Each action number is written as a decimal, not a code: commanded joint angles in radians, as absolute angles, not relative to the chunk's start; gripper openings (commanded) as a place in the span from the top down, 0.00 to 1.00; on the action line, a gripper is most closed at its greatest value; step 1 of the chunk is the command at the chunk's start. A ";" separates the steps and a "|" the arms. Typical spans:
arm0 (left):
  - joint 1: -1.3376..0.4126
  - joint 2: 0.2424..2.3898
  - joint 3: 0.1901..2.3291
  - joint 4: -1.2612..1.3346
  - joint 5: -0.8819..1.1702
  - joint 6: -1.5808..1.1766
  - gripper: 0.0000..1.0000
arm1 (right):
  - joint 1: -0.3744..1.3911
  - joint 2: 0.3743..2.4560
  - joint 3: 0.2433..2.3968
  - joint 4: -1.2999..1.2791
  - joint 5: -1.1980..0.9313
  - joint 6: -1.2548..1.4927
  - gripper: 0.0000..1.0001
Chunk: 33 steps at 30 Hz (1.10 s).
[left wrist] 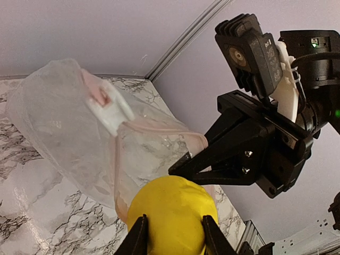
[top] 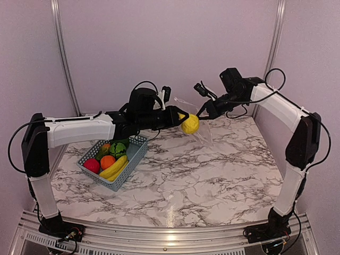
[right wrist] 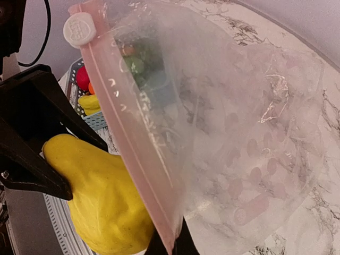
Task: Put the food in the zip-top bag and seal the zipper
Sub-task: Place the fake fruit in the zipper food storage bag.
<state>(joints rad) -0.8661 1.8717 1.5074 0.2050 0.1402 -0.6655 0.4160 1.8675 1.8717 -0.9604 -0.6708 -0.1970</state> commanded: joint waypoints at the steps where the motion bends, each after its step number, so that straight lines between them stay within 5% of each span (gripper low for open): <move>1: -0.869 1.878 1.553 0.218 0.057 -0.659 1.00 | 0.433 1.826 1.896 -0.956 -0.680 -0.233 1.00; 13: -0.855 2.004 1.785 -0.133 -0.267 -0.874 1.00 | 0.463 1.784 1.903 -0.946 -0.629 -0.237 1.00; 27: -0.860 2.112 1.935 -0.127 -0.086 -0.891 1.00 | 0.469 1.807 1.919 -0.921 -0.659 -0.222 1.00; 29: -0.859 2.112 1.933 -0.107 -0.047 -0.890 0.90 | 0.468 1.816 1.924 -0.918 -0.656 -0.218 1.00; 33: -0.860 2.089 1.920 -0.131 -0.051 -0.888 0.52 | 0.464 1.832 1.942 -0.915 -0.646 -0.212 1.00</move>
<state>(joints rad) -0.8577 2.0998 1.9217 -0.1356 -0.0872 -0.8951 0.4603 1.8088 1.8874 -0.9337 -0.6312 -0.2184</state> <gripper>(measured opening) 0.351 0.003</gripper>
